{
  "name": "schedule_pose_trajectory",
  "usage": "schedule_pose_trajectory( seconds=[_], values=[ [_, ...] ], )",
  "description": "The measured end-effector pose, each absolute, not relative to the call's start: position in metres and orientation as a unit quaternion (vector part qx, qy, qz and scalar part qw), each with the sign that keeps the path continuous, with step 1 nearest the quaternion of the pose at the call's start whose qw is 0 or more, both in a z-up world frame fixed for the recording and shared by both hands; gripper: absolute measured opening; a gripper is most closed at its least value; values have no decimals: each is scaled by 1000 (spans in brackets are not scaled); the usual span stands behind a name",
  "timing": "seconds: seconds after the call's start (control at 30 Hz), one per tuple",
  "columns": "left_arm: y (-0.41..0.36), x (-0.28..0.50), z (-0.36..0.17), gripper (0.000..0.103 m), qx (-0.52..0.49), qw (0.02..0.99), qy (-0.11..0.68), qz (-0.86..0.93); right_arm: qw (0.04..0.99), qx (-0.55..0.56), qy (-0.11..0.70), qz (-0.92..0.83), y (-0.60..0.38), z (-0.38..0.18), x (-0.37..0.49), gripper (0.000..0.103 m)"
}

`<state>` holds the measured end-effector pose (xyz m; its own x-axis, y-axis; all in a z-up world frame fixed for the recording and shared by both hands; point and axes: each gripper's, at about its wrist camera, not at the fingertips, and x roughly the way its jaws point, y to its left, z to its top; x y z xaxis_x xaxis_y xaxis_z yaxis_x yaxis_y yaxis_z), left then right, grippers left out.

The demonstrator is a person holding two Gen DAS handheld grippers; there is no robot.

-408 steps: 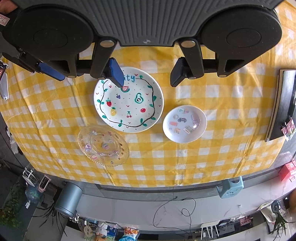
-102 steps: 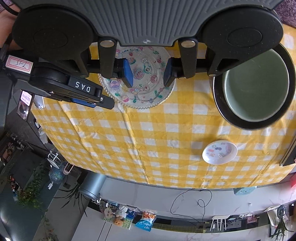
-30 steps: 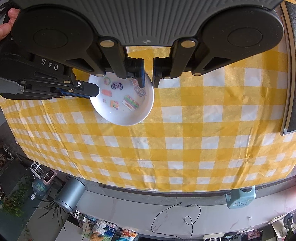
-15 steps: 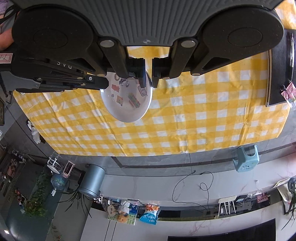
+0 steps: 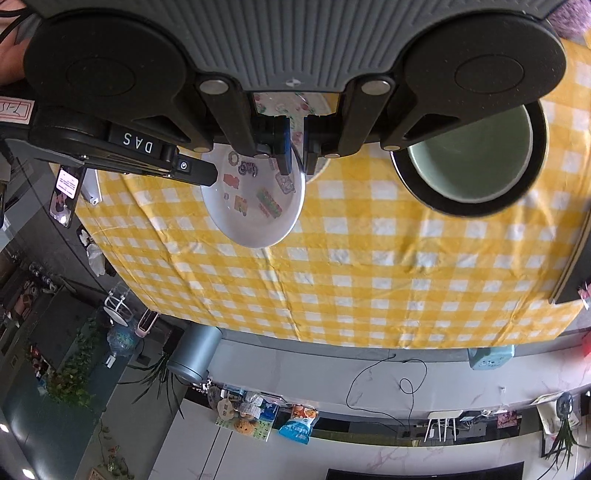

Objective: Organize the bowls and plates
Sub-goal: 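Lift the sticker dish with both tools and lower it onto the glass plate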

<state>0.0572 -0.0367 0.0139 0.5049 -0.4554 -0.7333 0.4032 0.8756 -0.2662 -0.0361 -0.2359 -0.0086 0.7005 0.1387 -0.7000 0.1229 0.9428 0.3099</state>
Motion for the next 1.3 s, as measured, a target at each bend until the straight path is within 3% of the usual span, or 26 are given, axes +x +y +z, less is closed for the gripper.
schedule_pose_trajectory(
  seconds=[0.5, 1.3],
  values=[
    [-48, 20, -44, 6, -69, 860, 443, -245, 899, 165, 405, -32, -252, -58, -81, 2],
    [-62, 36, -71, 6, -62, 866, 451, -207, 896, 184, 402, -42, -255, -86, -59, 1]
  ],
)
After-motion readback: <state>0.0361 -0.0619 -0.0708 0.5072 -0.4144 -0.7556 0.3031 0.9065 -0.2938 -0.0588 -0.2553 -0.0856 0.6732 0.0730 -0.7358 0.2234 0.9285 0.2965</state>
